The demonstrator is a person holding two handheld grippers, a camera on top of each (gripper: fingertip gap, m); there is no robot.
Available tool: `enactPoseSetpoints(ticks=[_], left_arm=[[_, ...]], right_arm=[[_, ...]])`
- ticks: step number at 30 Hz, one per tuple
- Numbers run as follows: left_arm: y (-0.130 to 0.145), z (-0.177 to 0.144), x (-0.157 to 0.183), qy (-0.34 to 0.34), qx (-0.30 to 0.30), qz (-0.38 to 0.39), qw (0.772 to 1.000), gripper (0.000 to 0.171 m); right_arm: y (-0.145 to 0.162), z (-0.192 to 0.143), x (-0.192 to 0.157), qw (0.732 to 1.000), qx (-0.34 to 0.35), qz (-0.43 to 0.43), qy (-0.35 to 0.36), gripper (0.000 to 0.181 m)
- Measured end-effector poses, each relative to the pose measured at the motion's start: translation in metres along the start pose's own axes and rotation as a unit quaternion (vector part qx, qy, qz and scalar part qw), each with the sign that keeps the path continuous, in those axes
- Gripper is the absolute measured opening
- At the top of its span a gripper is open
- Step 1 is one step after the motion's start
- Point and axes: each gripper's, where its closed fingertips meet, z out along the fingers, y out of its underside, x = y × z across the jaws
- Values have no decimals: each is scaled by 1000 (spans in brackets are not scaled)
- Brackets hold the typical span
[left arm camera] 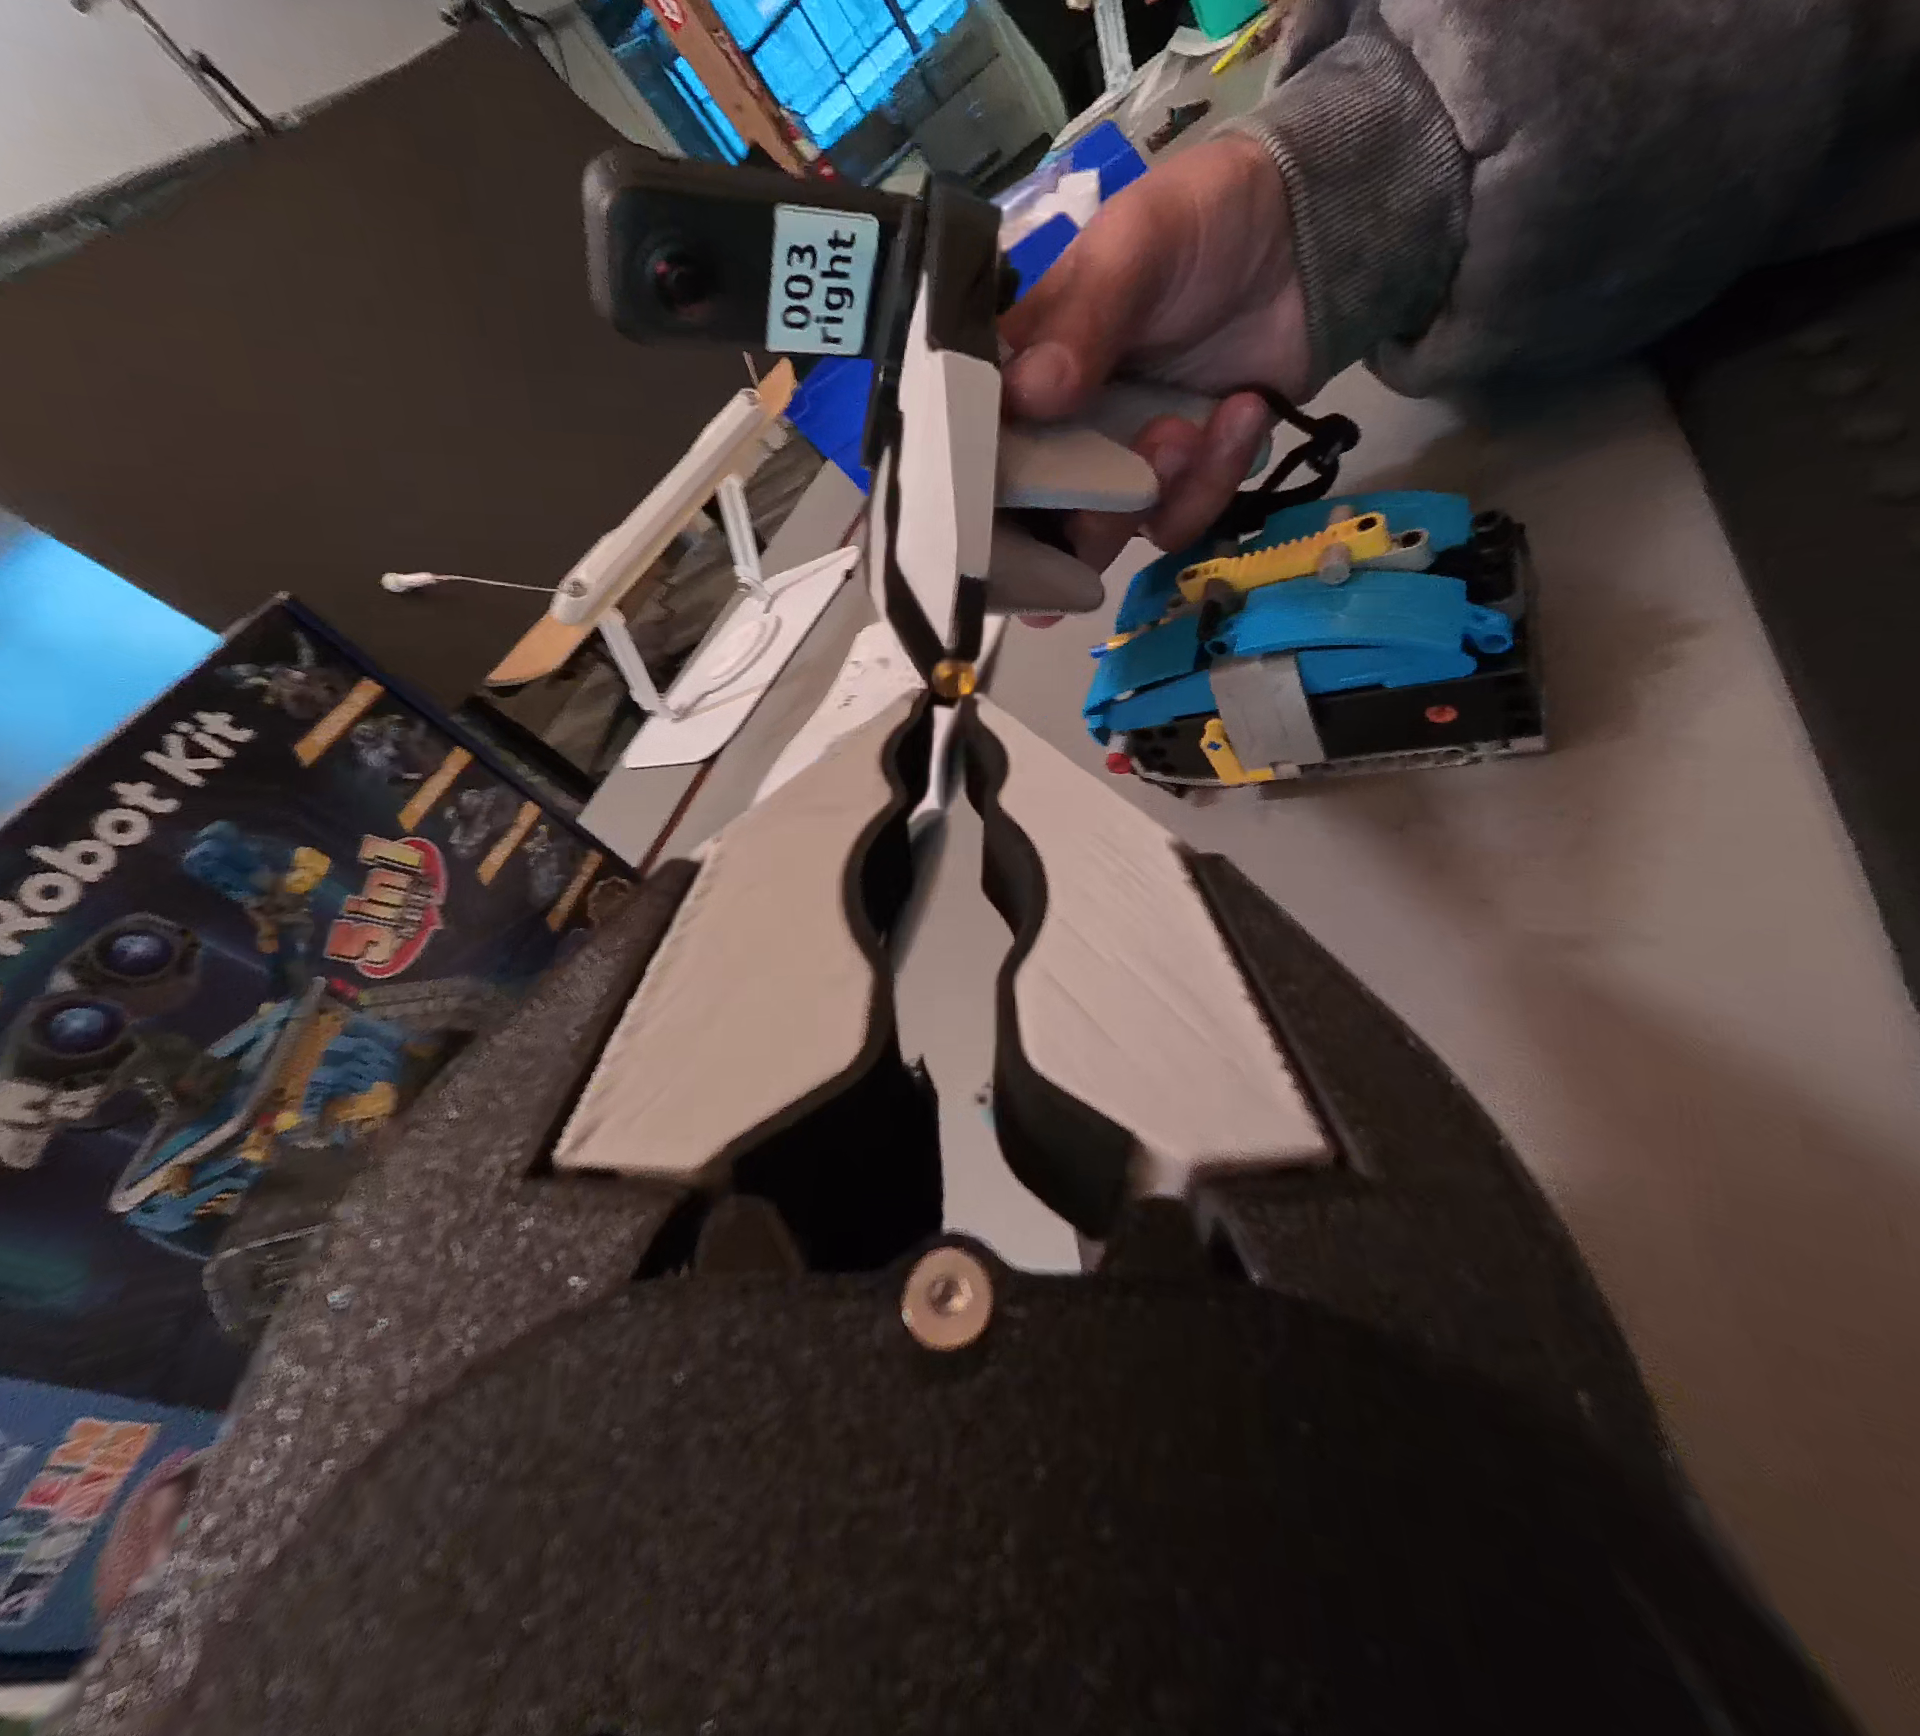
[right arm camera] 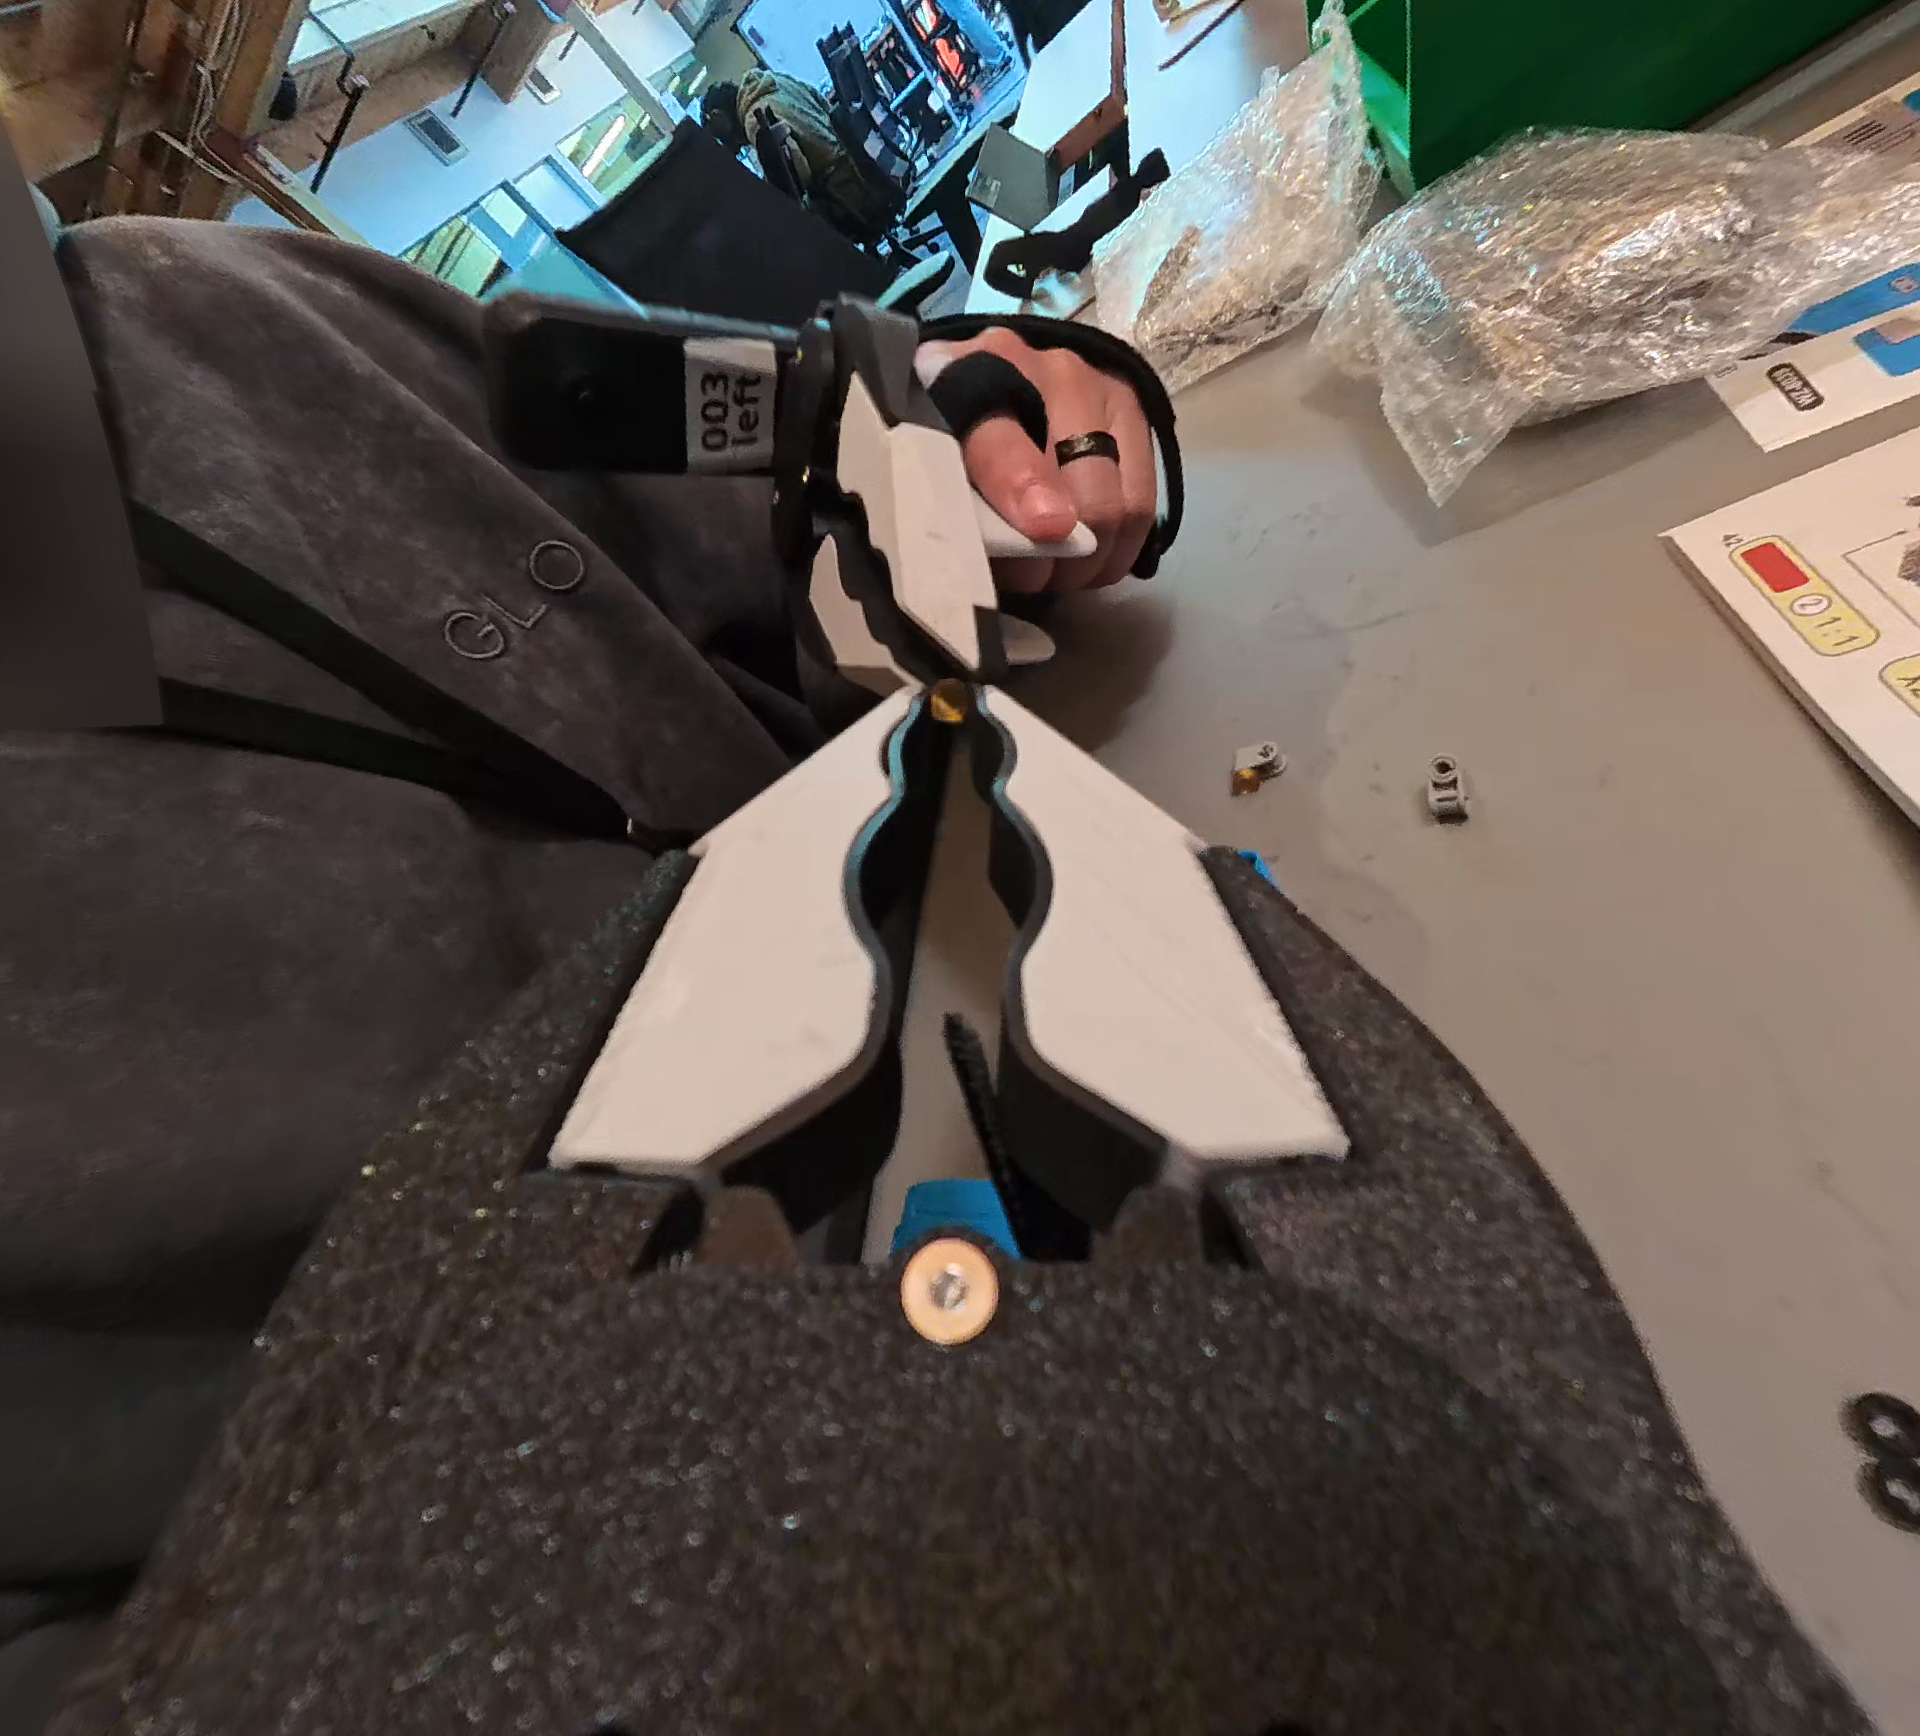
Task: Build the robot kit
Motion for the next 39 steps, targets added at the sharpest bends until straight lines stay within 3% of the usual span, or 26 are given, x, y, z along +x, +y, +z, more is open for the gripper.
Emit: enactPoseSetpoints(ticks=[6, 8, 19, 26, 39], left_arm=[[-1, 2, -2, -50, 0, 65, 997, 4], [-1, 2, -3, -51, -1, 62, 997, 14], [-1, 3, -3, -52, 0, 50, 997, 15], [-5, 0, -4, -45, 14, 32, 998, 5], [-5, 1, 6, -9, 12, 31, 999, 3]], right_arm=[[-2, -3, 0, 1000, 7, 4, 3, 5], [0, -3, 2, 1000, 0, 1, 11, 5], [1, -1, 5, 1000, -2, -14, 25, 5], [-2, -3, 3, 1000, 7, -14, 19, 4], [1, -3, -1, 1000, 0, -13, 5, 10]])
